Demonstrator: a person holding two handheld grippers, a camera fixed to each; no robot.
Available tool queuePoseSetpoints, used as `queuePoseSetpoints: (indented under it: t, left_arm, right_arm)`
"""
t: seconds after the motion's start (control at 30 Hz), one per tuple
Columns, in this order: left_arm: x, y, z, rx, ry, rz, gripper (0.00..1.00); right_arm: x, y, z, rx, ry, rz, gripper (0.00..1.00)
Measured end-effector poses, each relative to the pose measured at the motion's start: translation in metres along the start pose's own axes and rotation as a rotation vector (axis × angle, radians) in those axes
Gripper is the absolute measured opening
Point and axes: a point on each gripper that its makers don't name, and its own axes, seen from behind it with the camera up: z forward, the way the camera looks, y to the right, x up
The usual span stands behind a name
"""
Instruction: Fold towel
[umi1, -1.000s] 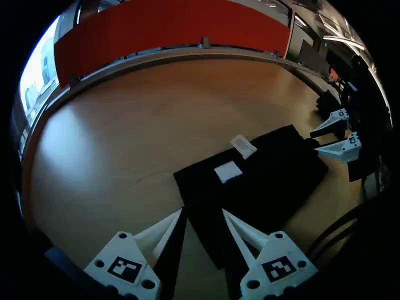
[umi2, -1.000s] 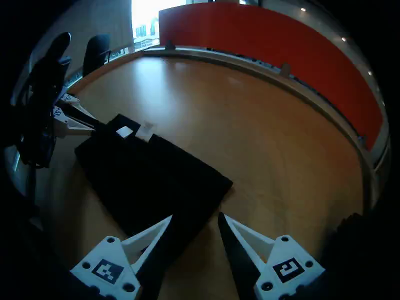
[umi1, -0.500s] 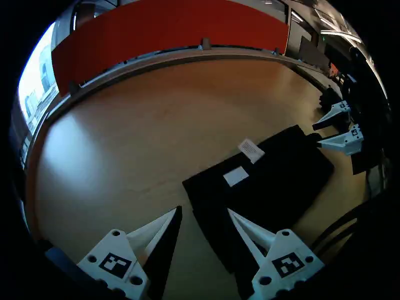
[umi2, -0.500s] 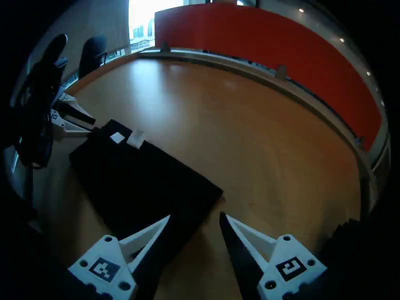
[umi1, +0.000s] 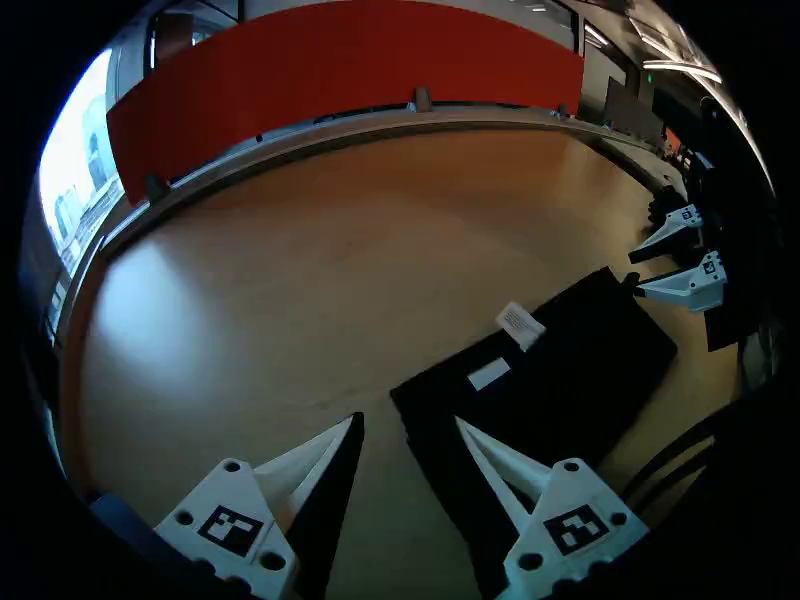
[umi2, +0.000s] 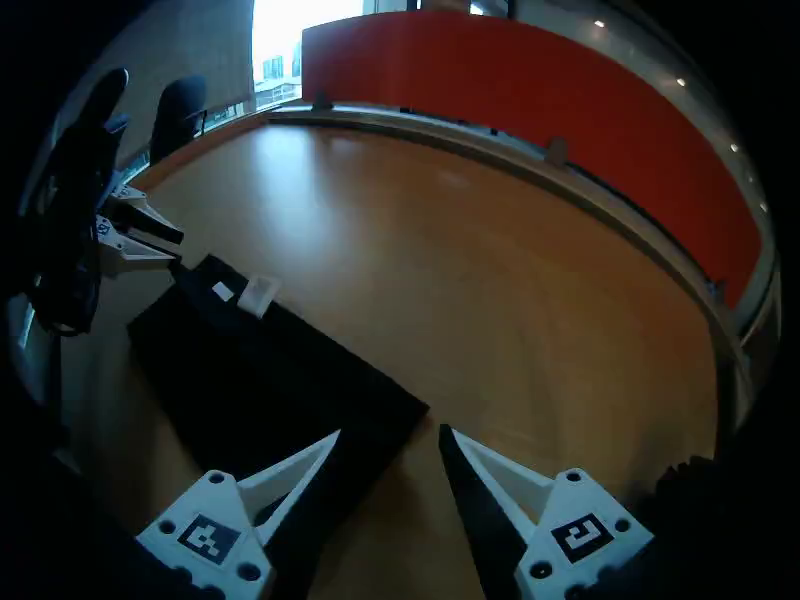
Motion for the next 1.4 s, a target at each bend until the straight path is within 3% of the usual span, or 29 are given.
queuePoseSetpoints:
  t: [0.3,0.37,0.43,0.7,1.4]
  left_arm:
    - [0.008,-0.011,-0.008,0.029,0.026,-0.008,0.56]
    - [0.008,-0.013,-0.010,0.033,0.030,-0.013,0.59]
    - [0.007,-0.014,-0.013,0.035,0.033,-0.018,0.62]
    - [0.002,-0.011,-0.018,0.027,0.028,-0.034,0.92]
    - [-0.025,0.007,-0.045,0.023,0.026,-0.097,0.94]
  right_arm:
    - [0.008,0.008,-0.001,-0.019,0.014,0.002,0.66]
    - [0.009,0.009,-0.001,-0.022,0.018,0.002,0.70]
    - [0.010,0.009,-0.003,-0.023,0.022,0.003,0.82]
    - [0.011,0.007,-0.009,-0.031,0.034,0.012,0.93]
    - [-0.012,-0.024,-0.046,-0.029,0.059,0.075,0.93]
